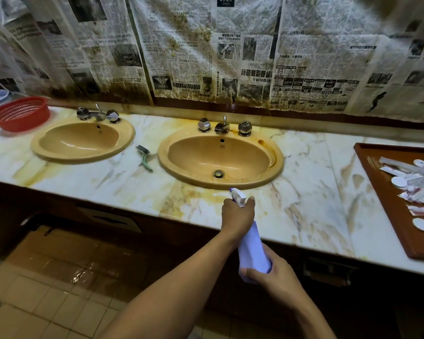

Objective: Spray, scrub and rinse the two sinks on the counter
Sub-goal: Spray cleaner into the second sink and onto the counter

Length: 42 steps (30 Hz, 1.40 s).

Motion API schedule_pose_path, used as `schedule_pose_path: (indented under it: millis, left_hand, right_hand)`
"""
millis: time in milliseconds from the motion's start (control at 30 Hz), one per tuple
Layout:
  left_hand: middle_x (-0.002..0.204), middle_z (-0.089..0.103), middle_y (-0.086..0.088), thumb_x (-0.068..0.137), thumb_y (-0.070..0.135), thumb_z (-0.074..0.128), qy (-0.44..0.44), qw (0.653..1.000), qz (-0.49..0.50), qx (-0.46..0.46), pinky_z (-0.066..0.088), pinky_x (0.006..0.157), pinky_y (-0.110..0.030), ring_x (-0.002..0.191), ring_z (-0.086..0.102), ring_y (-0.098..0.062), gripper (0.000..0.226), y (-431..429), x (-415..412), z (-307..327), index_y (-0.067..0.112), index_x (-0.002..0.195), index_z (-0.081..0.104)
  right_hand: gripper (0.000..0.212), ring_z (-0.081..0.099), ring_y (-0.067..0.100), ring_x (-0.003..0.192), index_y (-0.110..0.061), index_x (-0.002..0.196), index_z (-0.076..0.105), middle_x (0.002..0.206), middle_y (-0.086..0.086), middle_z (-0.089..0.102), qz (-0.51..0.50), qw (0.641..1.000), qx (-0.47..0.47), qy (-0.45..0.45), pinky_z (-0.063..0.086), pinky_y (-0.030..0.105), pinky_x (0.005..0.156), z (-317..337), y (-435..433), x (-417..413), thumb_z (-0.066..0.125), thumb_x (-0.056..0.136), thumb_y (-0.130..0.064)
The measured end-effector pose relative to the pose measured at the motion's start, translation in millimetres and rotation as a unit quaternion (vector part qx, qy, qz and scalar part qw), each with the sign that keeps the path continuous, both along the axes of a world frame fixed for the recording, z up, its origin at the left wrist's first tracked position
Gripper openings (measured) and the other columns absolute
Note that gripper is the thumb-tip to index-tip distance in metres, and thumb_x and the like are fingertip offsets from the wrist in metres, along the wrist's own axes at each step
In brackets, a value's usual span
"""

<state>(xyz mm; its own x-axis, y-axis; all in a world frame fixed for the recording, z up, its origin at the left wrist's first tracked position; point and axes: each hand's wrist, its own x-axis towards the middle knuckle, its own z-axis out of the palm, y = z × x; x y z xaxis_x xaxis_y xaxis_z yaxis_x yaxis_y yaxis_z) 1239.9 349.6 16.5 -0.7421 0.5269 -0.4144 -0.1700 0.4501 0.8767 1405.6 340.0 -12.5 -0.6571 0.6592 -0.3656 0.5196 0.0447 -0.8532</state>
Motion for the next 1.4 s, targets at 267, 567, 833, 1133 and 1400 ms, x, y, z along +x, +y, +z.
schedule_pose_path:
  millis: [267, 567, 833, 1133, 1400]
  left_hand:
    - [0.107, 0.068, -0.010, 0.096, 0.037, 0.050, 0.033, 0.998, -0.027, -0.052, 0.051, 0.081, -0.035, 0.098, 0.066, -0.029, 0.037, 4, 1, 2, 0.006, 0.112, 0.059]
    - [0.099, 0.062, -0.003, 0.095, 0.044, 0.064, 0.007, 1.000, -0.022, 0.004, 0.045, 0.071, -0.030, 0.089, 0.063, -0.021, 0.040, 7, 9, 0, 0.007, 0.108, 0.056]
    - [0.090, 0.060, 0.002, 0.095, 0.032, 0.057, 0.027, 0.999, -0.029, -0.020, 0.040, 0.060, -0.025, 0.074, 0.056, -0.009, 0.024, 6, 10, 5, 0.010, 0.104, 0.058]
    - [0.099, 0.061, -0.005, 0.098, 0.033, 0.057, 0.049, 0.998, 0.020, -0.034, 0.047, 0.070, -0.032, 0.086, 0.061, -0.023, 0.031, 2, 7, 4, 0.003, 0.106, 0.056]
    - [0.118, 0.060, -0.010, 0.097, 0.040, 0.061, 0.043, 0.997, 0.064, -0.021, 0.047, 0.086, -0.034, 0.110, 0.061, -0.030, 0.045, -9, -11, 8, 0.003, 0.121, 0.053]
  right_hand:
    - [0.113, 0.057, 0.016, 0.127, -0.025, 0.158, 0.039, 0.152, -0.004, 0.054, -0.005, 1.000, -0.005, -0.002, 0.046, 0.027, 0.093, -7, 1, 3, 0.080, 0.059, -0.058]
    - [0.098, 0.056, 0.019, 0.130, -0.023, 0.158, 0.038, 0.153, -0.001, 0.053, -0.030, 0.999, 0.008, -0.007, 0.045, 0.028, 0.093, -5, 3, 8, 0.086, 0.075, -0.045]
    - [0.100, 0.057, 0.019, 0.128, -0.023, 0.158, 0.038, 0.152, -0.001, 0.054, -0.038, 0.999, 0.016, -0.009, 0.043, 0.027, 0.091, -5, -1, 9, 0.088, 0.074, -0.040]
    - [0.102, 0.056, 0.010, 0.119, -0.027, 0.158, 0.039, 0.151, -0.005, 0.055, 0.002, 1.000, 0.002, 0.003, 0.044, 0.024, 0.092, 0, 5, 8, 0.086, 0.069, -0.047]
    - [0.097, 0.055, 0.005, 0.118, -0.034, 0.157, 0.040, 0.149, -0.011, 0.055, 0.040, 0.999, 0.006, 0.001, 0.045, 0.017, 0.086, 7, 8, -9, 0.086, 0.073, -0.045]
